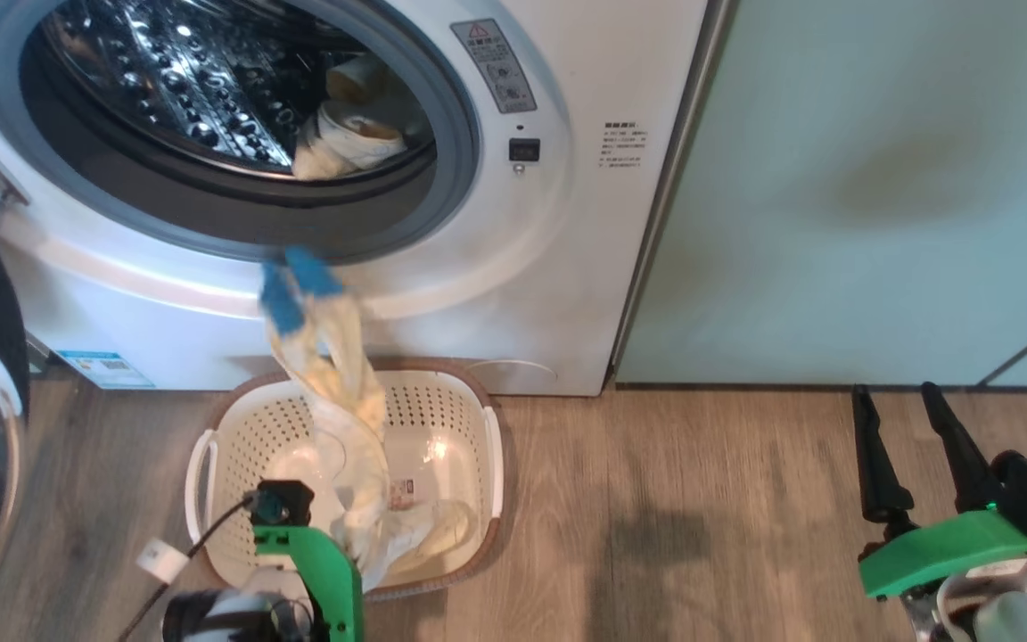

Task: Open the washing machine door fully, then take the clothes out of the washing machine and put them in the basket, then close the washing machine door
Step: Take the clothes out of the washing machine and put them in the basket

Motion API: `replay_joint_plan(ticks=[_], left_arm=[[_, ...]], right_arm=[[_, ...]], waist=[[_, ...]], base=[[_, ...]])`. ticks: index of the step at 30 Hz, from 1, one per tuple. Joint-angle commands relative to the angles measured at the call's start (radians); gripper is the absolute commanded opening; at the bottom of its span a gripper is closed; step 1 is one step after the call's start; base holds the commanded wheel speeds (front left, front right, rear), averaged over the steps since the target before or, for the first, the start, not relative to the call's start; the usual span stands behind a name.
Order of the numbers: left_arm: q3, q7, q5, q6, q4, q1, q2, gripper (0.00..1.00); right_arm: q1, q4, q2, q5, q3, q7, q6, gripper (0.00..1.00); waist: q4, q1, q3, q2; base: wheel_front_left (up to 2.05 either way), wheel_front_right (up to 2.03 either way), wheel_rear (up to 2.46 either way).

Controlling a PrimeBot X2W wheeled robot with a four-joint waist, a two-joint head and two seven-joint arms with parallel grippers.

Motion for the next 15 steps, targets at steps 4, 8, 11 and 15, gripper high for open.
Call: replay_joint_plan(ticks=[4,8,11,15], left_arm=[[0.031,-0.067,-0.009,-0.002,0.049,-0.110,0.016,0.00],[0.036,-0.108,-0.016,-0.007,0.126,-0.171,0.020,0.00],[0.041,-0.134,-0.020,-0.008,0.185,-0.216,0.031,0.00],[0.040,-0.169,-0.017,-0.004,0.253,-0.274,0.048,0.00]], right_arm=[[-0.033,-0.037,-0.024,-0.005,0.018,-0.010,0.004,1.00],[-0.049,-0.042,-0.025,-0.005,0.020,-0.010,0.004,1.00],[-0.067,-0.045,-0.025,-0.005,0.021,-0.010,0.004,1.00],[-0.093,-0.051,-0.024,-0.005,0.023,-0.010,0.004,1.00]], waist=[[-0.014,0.0000,0.036,-0.0001],[-0.027,0.0000,0.070,-0.0001],[-0.040,0.0000,0.100,-0.0001],[-0.059,0.0000,0.145,-0.0001]], base=[[0.00,0.00,0.00],[0.00,0.00,0.00],[0.00,0.00,0.00],[0.00,0.00,0.00]])
